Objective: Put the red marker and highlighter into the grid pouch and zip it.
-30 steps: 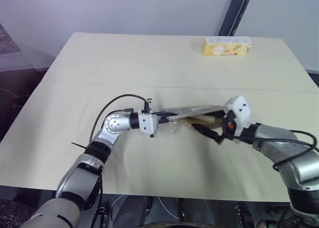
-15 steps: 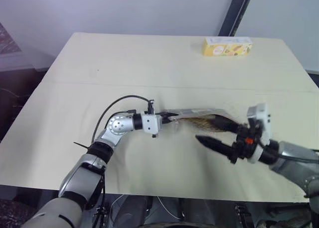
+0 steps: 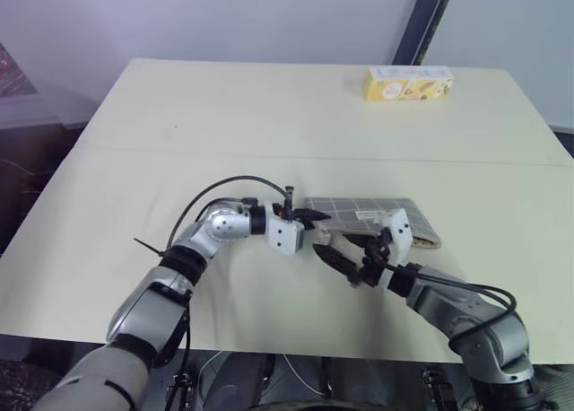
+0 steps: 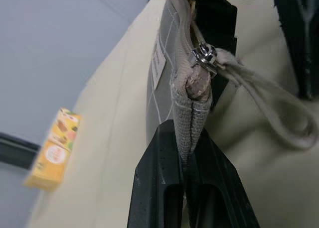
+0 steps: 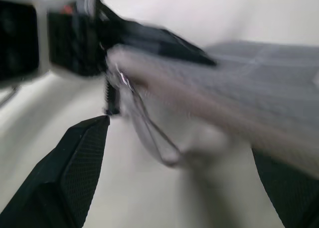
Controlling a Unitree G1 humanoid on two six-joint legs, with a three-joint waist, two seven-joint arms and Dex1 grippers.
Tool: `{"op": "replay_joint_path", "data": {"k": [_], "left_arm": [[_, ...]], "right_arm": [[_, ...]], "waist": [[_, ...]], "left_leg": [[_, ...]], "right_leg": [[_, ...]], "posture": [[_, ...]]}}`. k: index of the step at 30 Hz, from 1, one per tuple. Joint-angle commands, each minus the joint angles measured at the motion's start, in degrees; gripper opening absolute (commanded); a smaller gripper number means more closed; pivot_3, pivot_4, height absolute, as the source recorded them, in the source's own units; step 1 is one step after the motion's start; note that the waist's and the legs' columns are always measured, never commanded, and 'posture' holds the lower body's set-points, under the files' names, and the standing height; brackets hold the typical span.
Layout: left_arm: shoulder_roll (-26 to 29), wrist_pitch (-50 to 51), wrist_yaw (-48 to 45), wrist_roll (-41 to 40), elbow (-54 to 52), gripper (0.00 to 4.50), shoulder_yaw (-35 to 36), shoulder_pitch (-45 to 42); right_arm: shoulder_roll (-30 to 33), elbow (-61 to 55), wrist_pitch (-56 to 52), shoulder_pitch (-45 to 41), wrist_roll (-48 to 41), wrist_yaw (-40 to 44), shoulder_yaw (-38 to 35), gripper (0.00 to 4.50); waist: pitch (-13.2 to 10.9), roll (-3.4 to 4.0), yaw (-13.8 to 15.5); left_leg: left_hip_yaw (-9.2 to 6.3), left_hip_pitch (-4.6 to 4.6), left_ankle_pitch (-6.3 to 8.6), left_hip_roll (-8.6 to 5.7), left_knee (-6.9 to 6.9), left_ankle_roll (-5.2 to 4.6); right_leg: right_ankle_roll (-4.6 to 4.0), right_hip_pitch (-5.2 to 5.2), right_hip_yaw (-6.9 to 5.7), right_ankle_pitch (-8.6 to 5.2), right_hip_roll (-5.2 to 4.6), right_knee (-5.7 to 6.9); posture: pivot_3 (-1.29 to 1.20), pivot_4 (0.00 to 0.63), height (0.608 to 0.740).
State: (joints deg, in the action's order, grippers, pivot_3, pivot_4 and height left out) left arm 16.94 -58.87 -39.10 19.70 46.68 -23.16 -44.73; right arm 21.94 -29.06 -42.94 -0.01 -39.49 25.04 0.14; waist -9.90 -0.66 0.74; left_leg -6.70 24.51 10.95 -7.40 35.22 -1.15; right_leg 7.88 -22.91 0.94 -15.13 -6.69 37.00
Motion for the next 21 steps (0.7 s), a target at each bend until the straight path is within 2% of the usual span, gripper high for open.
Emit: {"op": "replay_joint_path", "data": {"k": [1,2,5,8,10,12,16,21], "left_arm": [[0.21,-1.97,3.26,2.48,0.8,0.0,-0.82,-1.77],[0.27,-2.17,4.0,3.15,1.13,0.0,-1.0,-2.09],[0.46,-2.77,5.84,4.56,1.86,0.0,-1.51,-2.53],[0.55,-3.12,7.04,5.17,2.05,0.0,-1.67,-2.54],[0.46,-2.8,7.39,4.72,2.25,0.0,-1.39,-2.36],[0.33,-1.85,6.5,3.09,2.82,0.0,-0.98,-2.17],[0.65,-0.9,5.05,1.17,3.27,0.0,-0.38,-1.67],[2.16,1.38,1.55,-4.05,4.69,0.0,1.71,-0.69]], "right_arm": [[-1.51,-0.54,0.86,-1.9,-1.06,0.47,0.36,4.45],[-1.83,-0.18,0.82,-2.33,-0.88,0.45,0.55,4.45],[-2.56,0.75,0.39,-2.99,-1.59,1.05,0.81,3.61],[-3.74,0.6,0.03,-2.88,-2.79,0.5,-0.03,2.06],[-2.81,-0.16,-0.2,-2.03,-2.42,0.77,-0.18,0.93],[-0.18,-0.44,-0.08,-0.42,-1.44,1.35,-1.56,0.02],[3.92,-0.95,0.27,1.96,-2.07,2.19,-5.68,0.02],[12.81,2.7,2.76,8.81,0.56,6.09,-16.38,0.02]], "waist": [[0.0,0.0,-0.01],[0.0,0.0,0.0],[0.0,0.0,-0.03],[0.0,0.0,-0.04],[0.0,0.0,-0.05],[0.0,0.01,-0.05],[0.0,0.0,0.0],[0.0,0.01,0.01]], "left_leg": [[0.0,0.01,0.01,-0.01,-0.02,-0.01],[0.0,0.01,0.01,-0.02,-0.04,-0.01],[-0.01,0.01,0.0,0.0,-0.04,-0.01],[-0.01,0.01,0.0,0.01,-0.02,0.0],[0.0,0.01,0.0,0.01,-0.02,0.0],[0.0,0.01,0.0,0.0,-0.02,0.0],[0.01,0.02,0.0,-0.03,-0.01,-0.01],[0.01,0.01,0.0,0.0,0.0,-0.01]], "right_leg": [[0.0,-0.03,0.0,0.0,-0.01,0.0],[0.0,-0.05,0.0,0.0,-0.01,0.0],[0.0,-0.06,0.0,0.0,0.02,0.04],[0.0,-0.08,0.0,0.0,0.02,0.1],[0.0,-0.09,0.0,0.0,0.02,0.11],[0.0,-0.09,0.0,0.0,0.02,0.1],[0.01,-0.07,0.0,0.0,-0.01,0.08],[0.01,-0.04,0.0,0.0,0.0,0.1]], "posture": [[0.0,0.15,0.74],[0.0,0.15,0.74],[0.0,0.15,0.74],[0.0,0.15,0.74],[0.0,0.15,0.74],[0.0,0.15,0.74],[0.0,0.15,0.74],[0.0,0.15,0.74]]}}
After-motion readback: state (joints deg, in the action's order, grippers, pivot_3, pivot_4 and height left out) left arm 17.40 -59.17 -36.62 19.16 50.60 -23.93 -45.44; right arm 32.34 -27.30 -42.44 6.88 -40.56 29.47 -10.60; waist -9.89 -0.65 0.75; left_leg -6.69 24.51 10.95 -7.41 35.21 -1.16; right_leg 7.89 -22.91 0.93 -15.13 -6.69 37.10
